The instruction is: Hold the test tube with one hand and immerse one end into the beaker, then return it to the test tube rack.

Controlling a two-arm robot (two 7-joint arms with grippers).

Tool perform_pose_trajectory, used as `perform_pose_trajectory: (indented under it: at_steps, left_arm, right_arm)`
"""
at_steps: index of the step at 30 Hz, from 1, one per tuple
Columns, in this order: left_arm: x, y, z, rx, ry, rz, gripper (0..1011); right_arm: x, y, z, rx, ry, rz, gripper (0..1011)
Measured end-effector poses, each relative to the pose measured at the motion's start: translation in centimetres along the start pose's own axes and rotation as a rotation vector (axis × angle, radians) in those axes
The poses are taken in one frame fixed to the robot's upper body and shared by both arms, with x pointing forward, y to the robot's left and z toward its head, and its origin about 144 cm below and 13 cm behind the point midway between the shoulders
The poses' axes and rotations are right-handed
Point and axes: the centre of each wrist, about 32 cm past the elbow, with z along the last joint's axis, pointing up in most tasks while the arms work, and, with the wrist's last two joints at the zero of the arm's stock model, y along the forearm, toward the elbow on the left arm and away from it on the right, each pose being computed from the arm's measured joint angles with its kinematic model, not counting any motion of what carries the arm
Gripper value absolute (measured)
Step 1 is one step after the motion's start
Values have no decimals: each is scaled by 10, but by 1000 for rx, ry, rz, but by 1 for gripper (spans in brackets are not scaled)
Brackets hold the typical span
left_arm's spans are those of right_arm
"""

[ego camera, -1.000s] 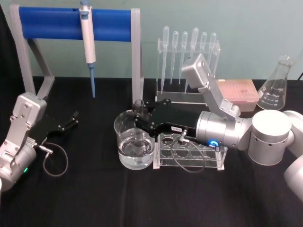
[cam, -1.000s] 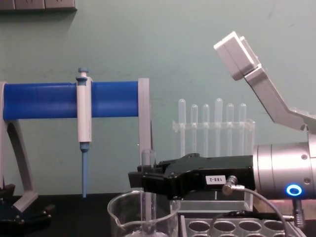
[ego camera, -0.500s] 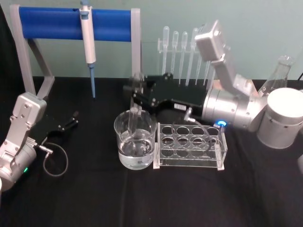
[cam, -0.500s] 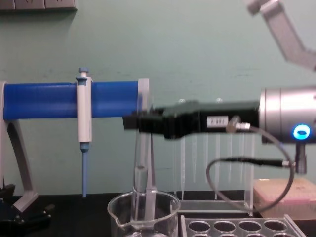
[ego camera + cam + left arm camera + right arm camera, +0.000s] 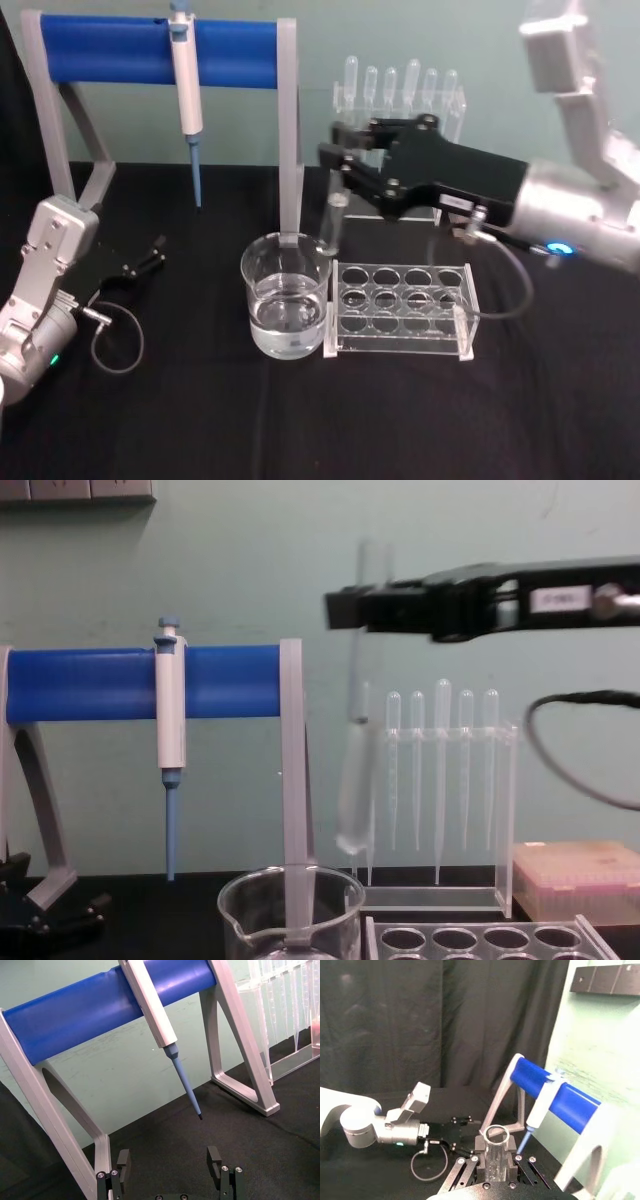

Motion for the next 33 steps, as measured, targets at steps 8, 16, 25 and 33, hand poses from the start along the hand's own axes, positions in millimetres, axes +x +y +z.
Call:
perform_pose_trajectory:
  at_steps: [8, 16, 25, 33]
  left_arm:
    - [0, 0, 0, 0, 0, 0, 1000]
    - [0, 0, 0, 0, 0, 0, 1000]
    - [0, 0, 0, 0, 0, 0, 1000]
    - [0, 0, 0, 0, 0, 0, 1000]
  right_arm:
    - [-12, -30, -10, -37, 28, -38, 226]
    - [-18, -46, -36, -60, 48, -87, 226]
    - [-14, -48, -50, -79, 42, -122, 226]
    - [-10, -44, -59, -90, 37, -135, 226]
